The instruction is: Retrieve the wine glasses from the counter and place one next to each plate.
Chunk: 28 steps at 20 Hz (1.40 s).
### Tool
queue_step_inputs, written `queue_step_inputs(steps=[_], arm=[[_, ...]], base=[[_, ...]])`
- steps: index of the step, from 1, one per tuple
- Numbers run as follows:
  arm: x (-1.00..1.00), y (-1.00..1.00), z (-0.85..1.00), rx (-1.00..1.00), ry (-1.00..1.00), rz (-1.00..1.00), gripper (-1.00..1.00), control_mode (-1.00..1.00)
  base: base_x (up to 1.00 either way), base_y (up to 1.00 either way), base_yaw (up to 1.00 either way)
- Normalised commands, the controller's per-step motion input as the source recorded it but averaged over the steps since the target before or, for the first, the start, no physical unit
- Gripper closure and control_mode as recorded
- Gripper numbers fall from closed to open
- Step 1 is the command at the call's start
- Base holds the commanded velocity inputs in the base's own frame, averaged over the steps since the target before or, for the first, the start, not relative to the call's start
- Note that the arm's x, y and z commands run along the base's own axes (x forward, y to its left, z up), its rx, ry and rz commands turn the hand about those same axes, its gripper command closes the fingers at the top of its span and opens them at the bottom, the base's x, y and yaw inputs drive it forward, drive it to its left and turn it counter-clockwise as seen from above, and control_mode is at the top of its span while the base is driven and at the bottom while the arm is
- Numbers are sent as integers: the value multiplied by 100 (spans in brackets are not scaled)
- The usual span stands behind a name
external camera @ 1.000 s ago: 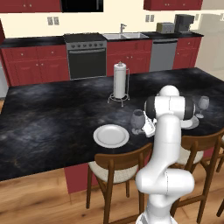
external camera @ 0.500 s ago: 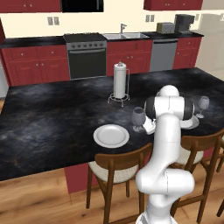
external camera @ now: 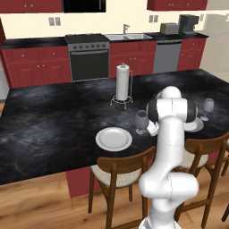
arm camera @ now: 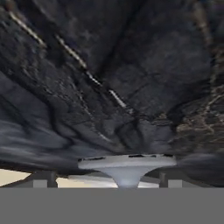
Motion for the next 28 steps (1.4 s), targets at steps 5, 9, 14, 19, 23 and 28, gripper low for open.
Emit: queue_step_inputs(steps=[5,9,14,19,23,28], arm=[[-33,40,-78,-24,0,0,-100,-100],[-11,3,-41,-16,0,0,-100,-100],[0,-14,-47,-14,0,0,-100,-100],[0,-32,-73,-8,2,0,-100,-100],[0,-48,-36,0,0,0,-100,-100],[0,-57,-11,3,0,0,-100,-100]], base=[[0,0,0],[0,0,0],[0,0,0],[0,0,0],[0,0,0],[0,0,0]])
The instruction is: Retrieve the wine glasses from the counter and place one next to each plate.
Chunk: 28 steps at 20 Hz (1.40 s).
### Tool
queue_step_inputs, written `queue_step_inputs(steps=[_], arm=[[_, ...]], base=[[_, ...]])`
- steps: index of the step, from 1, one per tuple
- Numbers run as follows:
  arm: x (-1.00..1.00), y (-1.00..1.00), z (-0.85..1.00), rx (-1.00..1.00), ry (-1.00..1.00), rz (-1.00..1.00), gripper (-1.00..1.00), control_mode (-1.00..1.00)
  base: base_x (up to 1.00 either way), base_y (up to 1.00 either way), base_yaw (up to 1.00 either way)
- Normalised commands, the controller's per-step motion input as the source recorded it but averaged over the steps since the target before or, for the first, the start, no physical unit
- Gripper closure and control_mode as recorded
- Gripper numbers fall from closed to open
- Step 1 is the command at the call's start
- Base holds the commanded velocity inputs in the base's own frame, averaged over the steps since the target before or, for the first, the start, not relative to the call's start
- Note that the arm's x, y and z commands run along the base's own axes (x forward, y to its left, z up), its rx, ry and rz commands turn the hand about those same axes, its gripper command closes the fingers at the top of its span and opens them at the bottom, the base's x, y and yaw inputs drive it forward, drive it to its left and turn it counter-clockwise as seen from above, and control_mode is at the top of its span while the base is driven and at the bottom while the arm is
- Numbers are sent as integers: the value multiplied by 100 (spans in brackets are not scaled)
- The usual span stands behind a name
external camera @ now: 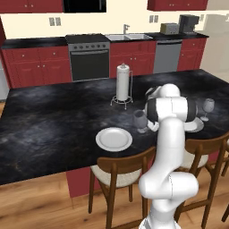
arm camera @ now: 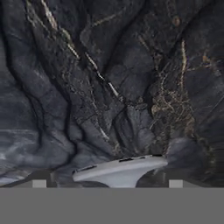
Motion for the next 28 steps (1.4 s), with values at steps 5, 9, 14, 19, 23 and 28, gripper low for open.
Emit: queue_step_inputs(steps=[5,9,14,19,23,28], arm=[[0,-42,-3,7,0,0,-100,-100],[0,-3,-54,0,3,0,-100,-100],[0,0,-57,-2,3,-1,-100,-100],[1,-11,5,0,0,-2,-100,-100],[0,-34,0,0,0,0,-100,-100],[-13,-42,48,0,0,-1,-100,-100]], base=[[0,0,0],[0,0,0],[0,0,0],[0,0,0],[0,0,0],[0,0,0]])
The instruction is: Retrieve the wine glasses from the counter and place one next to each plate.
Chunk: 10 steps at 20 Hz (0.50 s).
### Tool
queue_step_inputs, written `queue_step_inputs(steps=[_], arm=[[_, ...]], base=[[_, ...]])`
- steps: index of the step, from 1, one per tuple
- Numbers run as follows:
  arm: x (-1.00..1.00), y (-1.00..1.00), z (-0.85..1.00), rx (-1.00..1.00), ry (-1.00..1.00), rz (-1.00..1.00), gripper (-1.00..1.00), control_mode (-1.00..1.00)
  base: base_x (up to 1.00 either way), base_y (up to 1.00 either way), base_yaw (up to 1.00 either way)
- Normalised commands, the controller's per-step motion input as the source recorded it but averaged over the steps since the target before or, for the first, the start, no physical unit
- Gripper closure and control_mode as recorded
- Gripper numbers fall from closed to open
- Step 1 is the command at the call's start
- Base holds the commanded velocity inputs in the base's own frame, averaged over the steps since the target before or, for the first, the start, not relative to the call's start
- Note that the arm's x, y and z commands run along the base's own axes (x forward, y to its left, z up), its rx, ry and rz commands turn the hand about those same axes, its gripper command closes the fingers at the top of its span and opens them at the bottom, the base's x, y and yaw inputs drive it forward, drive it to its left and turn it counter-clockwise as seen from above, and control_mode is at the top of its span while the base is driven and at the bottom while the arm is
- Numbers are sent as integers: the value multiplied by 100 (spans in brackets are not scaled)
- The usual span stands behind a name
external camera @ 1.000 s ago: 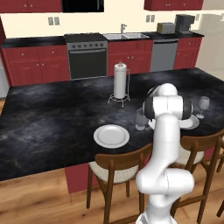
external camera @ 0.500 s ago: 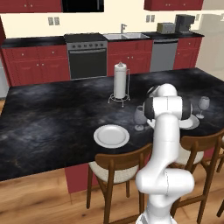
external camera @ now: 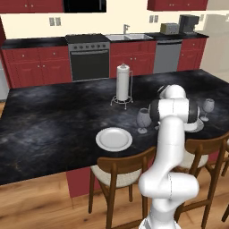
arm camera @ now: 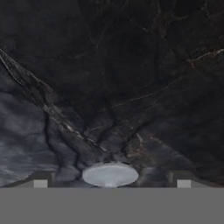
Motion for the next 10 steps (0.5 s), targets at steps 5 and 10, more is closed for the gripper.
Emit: queue_step_inputs(steps=[5,10], arm=[[-62,-19,100,0,-5,-5,-100,-100],[-83,0,100,-1,-19,-2,-100,-100]], base=[[0,0,0],[0,0,0]])
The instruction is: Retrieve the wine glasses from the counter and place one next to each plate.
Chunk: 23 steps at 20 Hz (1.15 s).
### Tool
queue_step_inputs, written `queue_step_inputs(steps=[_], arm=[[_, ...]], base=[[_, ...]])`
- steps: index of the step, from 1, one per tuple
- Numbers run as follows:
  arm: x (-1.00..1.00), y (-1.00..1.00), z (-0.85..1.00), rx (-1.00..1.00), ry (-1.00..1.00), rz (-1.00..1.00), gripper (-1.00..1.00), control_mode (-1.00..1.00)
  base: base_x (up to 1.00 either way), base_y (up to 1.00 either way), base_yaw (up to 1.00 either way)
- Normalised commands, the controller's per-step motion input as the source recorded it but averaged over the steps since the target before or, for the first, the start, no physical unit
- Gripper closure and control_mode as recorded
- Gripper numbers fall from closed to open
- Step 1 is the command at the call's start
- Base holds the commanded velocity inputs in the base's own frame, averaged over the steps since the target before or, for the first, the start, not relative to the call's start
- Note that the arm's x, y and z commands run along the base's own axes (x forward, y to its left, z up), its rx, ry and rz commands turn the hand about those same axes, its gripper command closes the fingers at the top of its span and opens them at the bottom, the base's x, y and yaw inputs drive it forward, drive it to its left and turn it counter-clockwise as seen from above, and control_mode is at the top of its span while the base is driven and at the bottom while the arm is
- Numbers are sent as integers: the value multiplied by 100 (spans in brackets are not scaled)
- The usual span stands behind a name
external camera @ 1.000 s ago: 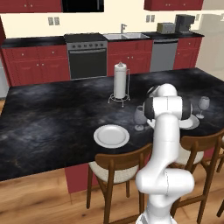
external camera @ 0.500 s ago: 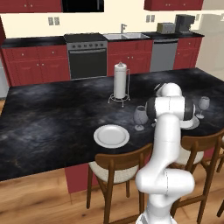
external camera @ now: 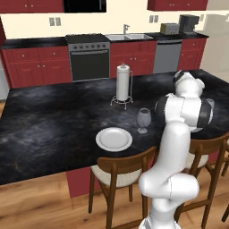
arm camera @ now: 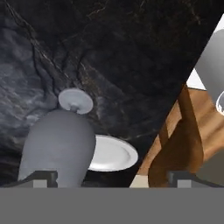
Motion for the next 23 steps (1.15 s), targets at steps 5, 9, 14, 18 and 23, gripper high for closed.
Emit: queue_step_inputs(steps=[5,9,14,18,23], arm=[[-97,5,100,-1,-26,0,-100,-100],[-93,9,100,-1,-25,0,-100,-100],[-79,13,100,0,-20,0,-100,-100],[-74,20,100,0,-9,0,-100,-100],[-93,38,54,-4,-8,-4,-100,-100]], base=[[0,0,0],[0,0,0],[0,0,0],[0,0,0],[0,0,0]])
